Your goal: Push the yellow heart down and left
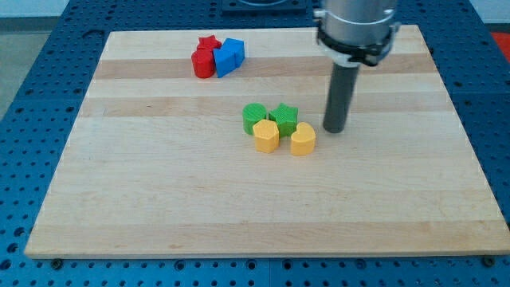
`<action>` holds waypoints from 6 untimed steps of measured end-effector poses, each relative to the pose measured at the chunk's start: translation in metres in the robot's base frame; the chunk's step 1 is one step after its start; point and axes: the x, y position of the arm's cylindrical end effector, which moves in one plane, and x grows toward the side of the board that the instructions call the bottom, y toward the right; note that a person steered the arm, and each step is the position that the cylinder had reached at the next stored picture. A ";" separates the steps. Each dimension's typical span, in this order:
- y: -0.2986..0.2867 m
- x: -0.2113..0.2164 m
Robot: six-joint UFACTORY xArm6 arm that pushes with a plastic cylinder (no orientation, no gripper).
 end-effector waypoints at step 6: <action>-0.062 0.044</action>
